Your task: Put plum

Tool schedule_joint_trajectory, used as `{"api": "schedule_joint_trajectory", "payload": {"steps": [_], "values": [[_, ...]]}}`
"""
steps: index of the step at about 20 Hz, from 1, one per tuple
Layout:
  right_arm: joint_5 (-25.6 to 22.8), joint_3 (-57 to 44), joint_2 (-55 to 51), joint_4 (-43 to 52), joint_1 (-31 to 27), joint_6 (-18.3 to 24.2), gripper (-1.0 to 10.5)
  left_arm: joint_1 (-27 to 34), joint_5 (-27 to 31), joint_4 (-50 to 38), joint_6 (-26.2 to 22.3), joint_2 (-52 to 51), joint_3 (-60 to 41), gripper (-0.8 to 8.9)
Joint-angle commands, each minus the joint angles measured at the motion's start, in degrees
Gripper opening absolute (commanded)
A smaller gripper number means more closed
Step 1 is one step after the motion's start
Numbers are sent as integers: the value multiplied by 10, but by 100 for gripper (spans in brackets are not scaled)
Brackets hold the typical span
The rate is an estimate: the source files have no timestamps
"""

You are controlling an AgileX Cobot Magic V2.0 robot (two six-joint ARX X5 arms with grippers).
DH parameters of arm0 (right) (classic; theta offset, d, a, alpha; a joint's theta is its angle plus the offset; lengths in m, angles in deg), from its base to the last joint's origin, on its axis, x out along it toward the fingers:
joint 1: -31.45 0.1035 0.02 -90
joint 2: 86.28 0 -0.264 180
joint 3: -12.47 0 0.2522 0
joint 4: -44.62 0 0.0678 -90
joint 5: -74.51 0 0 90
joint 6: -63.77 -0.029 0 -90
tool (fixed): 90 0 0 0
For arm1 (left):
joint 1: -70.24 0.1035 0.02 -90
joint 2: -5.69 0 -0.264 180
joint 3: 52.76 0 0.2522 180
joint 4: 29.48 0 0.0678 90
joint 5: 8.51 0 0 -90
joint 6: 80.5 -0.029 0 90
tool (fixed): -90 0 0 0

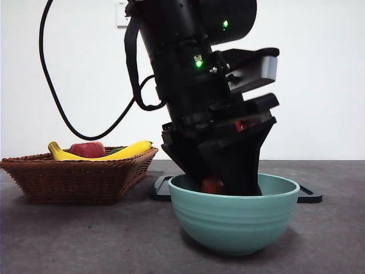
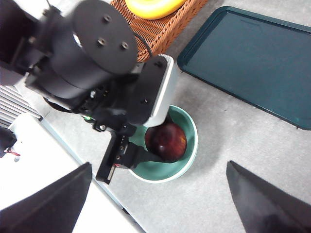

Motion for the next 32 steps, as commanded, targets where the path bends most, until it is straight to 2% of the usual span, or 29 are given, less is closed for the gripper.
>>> {"api": "schedule_joint_trajectory", "payload": {"steps": [1,2,5,10,17,23,27,32], "values": [[0,10,5,5,2,-6,442,-8,0,1,-7,16,10,281],[0,10,5,5,2,-6,442,-9,0,1,-7,16,10,287],[0,10,5,5,2,-6,442,-9,0,2,-7,16,10,415],[0,10,5,5,2,-6,442,-9,0,9,1,15,28,409],[0,10,4,4,2,-5,442,6,0,91,13,2,142,406],[0,10,5,3,2,-5,442,79,-9,81,54,-121,151,406],[0,10,5,2,2,-5,442,146,-54,82,82,-211,141,406],[-2,10,5,2,2,-3,442,193,-68,79,91,-317,32,406]]}}
